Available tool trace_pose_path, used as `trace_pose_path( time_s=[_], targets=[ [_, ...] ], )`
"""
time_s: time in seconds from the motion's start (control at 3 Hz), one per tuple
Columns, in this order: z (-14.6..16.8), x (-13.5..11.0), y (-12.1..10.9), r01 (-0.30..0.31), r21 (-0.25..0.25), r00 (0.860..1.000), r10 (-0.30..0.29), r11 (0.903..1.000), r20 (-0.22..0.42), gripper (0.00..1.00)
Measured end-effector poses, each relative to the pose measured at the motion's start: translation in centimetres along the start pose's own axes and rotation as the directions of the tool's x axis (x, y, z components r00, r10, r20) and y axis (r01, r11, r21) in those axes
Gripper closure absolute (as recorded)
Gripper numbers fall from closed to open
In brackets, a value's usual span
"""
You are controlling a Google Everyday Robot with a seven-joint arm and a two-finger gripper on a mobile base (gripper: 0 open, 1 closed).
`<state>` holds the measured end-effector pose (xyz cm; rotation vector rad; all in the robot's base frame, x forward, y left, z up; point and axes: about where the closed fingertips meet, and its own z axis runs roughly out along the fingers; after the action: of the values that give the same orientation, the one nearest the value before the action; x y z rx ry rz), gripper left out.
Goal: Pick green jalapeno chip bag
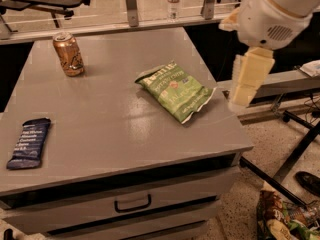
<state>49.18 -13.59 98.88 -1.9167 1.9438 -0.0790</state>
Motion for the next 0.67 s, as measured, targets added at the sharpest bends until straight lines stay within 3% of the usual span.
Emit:
trace_pose_path(
  time_s=[0.33, 0.67],
  targets=[
    [-2.30, -3.44, 5.04, 0.064, -0.059, 0.995, -0.059, 0.9962, 0.079, 0.00],
    [-2.14, -3.44, 4.95, 0.065, -0.060, 0.995, -0.060, 0.9961, 0.080, 0.00]
  ],
)
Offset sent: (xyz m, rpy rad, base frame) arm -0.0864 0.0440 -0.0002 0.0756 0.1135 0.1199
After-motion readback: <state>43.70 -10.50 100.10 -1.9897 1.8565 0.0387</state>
